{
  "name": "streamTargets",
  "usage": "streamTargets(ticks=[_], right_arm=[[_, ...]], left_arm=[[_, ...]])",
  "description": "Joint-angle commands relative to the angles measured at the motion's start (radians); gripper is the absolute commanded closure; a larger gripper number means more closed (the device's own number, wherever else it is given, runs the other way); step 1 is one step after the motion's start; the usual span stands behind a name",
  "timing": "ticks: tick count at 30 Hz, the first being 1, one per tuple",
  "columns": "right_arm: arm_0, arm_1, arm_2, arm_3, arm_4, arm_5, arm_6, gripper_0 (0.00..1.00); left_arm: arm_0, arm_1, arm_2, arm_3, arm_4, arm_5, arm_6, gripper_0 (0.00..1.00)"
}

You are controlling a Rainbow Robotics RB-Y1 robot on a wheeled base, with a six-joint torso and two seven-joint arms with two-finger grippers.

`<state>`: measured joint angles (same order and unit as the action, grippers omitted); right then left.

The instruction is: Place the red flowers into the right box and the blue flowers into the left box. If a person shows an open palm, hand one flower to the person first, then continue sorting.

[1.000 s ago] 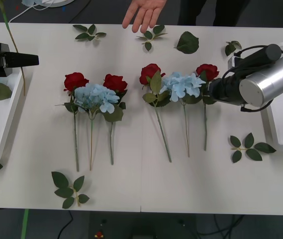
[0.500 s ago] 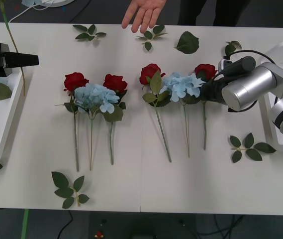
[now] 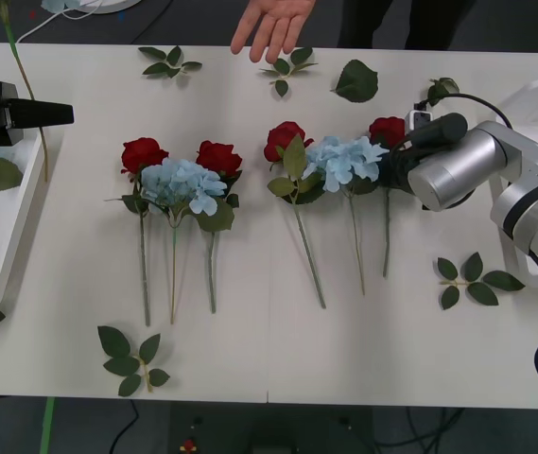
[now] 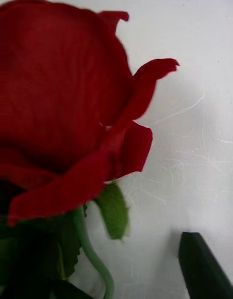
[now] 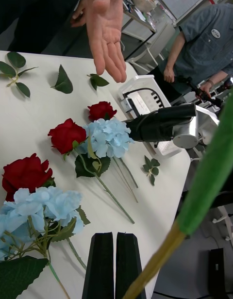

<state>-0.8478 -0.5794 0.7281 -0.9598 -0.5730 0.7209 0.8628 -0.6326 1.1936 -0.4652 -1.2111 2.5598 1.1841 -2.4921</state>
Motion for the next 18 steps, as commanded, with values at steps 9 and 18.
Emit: streamTargets(ticks=[9,18], right_arm=[[-0.039,0.023,0.011,0.0,0.01,-0.029,-0.041,1.0],[-0.04,0.021,0.011,-0.002,0.01,-0.037,-0.037,1.0]], left_arm=[[-0.038,0.049,0.025,0.001,0.0,-0.008,-0.002,1.0],[-0.038,0.049,0.025,0.001,0.0,-0.008,-0.002,1.0]])
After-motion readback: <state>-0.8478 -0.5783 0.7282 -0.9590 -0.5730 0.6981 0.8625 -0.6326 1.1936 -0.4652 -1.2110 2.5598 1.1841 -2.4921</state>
